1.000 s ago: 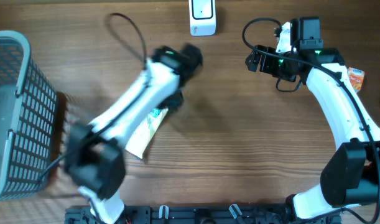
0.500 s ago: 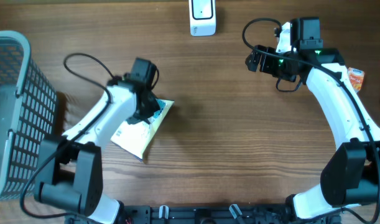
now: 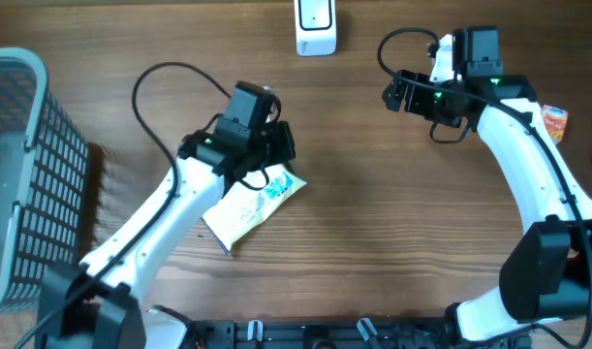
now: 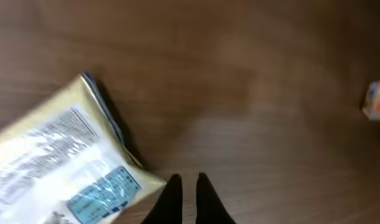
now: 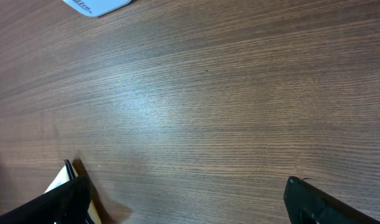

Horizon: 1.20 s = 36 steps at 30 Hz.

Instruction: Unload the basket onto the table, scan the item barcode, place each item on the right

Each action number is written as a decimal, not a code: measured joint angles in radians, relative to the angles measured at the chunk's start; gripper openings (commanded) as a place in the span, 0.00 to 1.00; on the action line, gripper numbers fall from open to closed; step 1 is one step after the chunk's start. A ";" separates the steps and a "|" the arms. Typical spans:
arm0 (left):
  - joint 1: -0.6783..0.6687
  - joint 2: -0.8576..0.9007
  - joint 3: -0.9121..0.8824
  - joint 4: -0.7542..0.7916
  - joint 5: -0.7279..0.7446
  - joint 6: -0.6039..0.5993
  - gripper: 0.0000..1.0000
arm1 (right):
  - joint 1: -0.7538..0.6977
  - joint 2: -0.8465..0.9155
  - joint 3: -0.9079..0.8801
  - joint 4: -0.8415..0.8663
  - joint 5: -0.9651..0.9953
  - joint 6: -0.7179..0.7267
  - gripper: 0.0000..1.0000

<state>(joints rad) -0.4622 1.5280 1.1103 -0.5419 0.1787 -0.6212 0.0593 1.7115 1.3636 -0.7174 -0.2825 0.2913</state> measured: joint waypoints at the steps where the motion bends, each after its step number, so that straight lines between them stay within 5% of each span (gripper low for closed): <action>1: -0.001 -0.010 0.006 -0.012 -0.048 -0.001 0.05 | 0.000 0.000 0.000 0.000 0.000 0.000 1.00; 7: -0.005 0.136 -0.026 -0.036 -0.190 -0.066 0.08 | 0.000 0.000 0.000 0.000 0.000 0.000 1.00; 12: -0.051 0.302 -0.048 0.092 -0.086 -0.099 0.12 | 0.000 0.000 0.000 0.000 0.000 0.000 1.00; 16: -0.117 0.309 -0.047 0.082 -0.037 -0.087 0.04 | 0.000 0.000 0.000 0.000 0.000 0.000 1.00; 21: -0.100 0.192 0.077 -0.259 -0.069 -0.014 0.13 | 0.000 0.000 0.000 0.000 0.000 0.000 1.00; 26: 0.019 -0.021 0.159 -0.563 -0.277 -0.041 0.11 | 0.000 0.000 0.000 0.000 0.000 0.000 1.00; 30: 0.079 -0.010 0.019 -0.377 -0.344 -0.076 0.12 | 0.000 0.000 0.000 0.001 0.000 0.000 1.00; 36: 0.023 0.000 -0.337 0.021 -0.079 -0.089 0.14 | 0.000 0.000 0.000 -0.001 0.000 0.000 1.00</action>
<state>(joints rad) -0.4393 1.5276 0.7731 -0.5213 0.0998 -0.7101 0.0593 1.7119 1.3632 -0.7181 -0.2825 0.2913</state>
